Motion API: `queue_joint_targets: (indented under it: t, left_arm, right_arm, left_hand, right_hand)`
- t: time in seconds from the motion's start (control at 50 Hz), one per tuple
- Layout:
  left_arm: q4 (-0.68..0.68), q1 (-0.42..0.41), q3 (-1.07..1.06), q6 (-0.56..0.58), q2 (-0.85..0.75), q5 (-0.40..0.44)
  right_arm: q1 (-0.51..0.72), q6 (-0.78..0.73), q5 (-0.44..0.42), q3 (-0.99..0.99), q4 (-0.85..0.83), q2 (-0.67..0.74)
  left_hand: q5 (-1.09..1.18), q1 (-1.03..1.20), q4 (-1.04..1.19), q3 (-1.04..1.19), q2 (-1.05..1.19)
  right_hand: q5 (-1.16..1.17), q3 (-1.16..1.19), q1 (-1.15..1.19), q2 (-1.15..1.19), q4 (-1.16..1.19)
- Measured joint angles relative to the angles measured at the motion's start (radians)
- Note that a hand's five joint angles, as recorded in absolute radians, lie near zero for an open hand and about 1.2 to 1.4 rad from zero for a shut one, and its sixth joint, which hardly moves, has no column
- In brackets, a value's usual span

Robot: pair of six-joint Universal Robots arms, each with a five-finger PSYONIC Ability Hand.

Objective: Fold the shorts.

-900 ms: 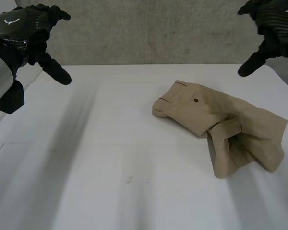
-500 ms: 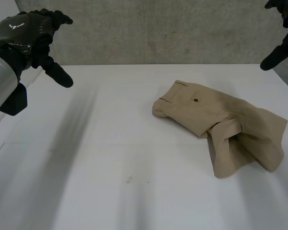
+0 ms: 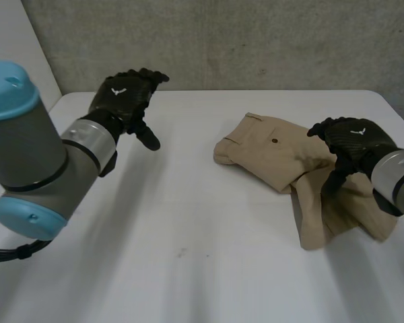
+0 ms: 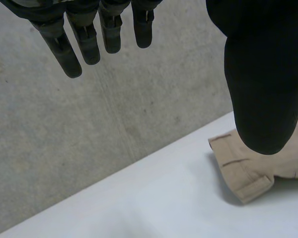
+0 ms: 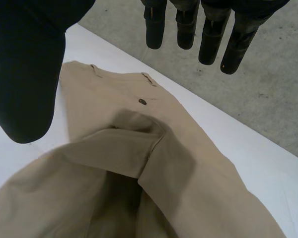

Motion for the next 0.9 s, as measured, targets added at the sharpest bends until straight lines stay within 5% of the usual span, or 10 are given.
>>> queue_joint_targets:
  t: [0.12, 0.24, 0.36, 0.42, 0.46, 0.48, 0.52, 0.74, 0.9]
  left_arm:
    - [0.002, -0.004, 0.002, 0.004, -0.023, -0.006]
    - [-0.008, -0.006, -0.038, 0.003, 0.005, -0.021]
    - [-0.011, 0.001, -0.164, 0.004, 0.121, -0.054]
    - [-0.009, 0.007, -0.217, 0.005, 0.172, -0.059]
    - [-0.007, 0.014, -0.253, 0.005, 0.208, -0.060]
    - [-0.006, 0.016, -0.261, 0.005, 0.217, -0.060]
    - [-0.005, 0.024, -0.296, 0.005, 0.253, -0.059]
    - [-0.004, 0.046, -0.373, 0.004, 0.314, -0.058]
    - [-0.006, 0.087, -0.423, 0.005, 0.378, -0.059]
  right_arm:
    - [0.022, 0.055, 0.007, -0.016, -0.090, 0.079]
    - [0.095, 0.151, 0.027, -0.193, -0.135, 0.278]
    - [0.177, 0.164, 0.136, -0.512, -0.075, 0.566]
    - [0.192, 0.132, 0.185, -0.610, -0.037, 0.655]
    - [0.202, 0.088, 0.215, -0.673, -0.009, 0.707]
    - [0.205, 0.076, 0.219, -0.685, -0.003, 0.714]
    - [0.220, 0.021, 0.218, -0.715, 0.016, 0.725]
    - [0.393, -0.035, 0.047, -0.543, 0.010, 0.514]
    - [0.553, -0.007, 0.010, -0.486, -0.017, 0.444]
  left_hand:
    - [0.000, 0.000, 0.000, 0.000, 0.000]
    - [0.000, 0.000, 0.000, 0.000, 0.000]
    - [0.000, 0.000, 0.000, 0.000, 0.000]
    - [0.000, 0.000, 0.000, 0.000, 0.000]
    - [0.000, 0.000, 0.000, 0.000, 0.000]
    - [0.000, 0.000, 0.000, 0.000, 0.000]
    - [0.000, 0.000, 0.000, 0.000, 0.000]
    - [0.000, 0.000, 0.000, 0.000, 0.000]
    - [0.000, 0.000, 0.000, 0.000, 0.000]
  right_hand:
    - [0.000, 0.000, 0.000, 0.000, 0.000]
    - [0.000, 0.000, 0.000, 0.000, 0.000]
    - [0.005, 0.006, 0.006, 0.006, 0.003]
    - [0.132, 0.150, 0.121, 0.157, 0.133]
    - [0.453, 0.494, 0.464, 0.498, 0.475]
    - [0.453, 0.494, 0.464, 0.498, 0.475]
    - [0.874, 0.924, 0.739, 0.941, 0.901]
    - [0.919, 0.957, 0.754, 0.958, 0.956]
    - [0.921, 0.957, 0.777, 0.958, 0.956]
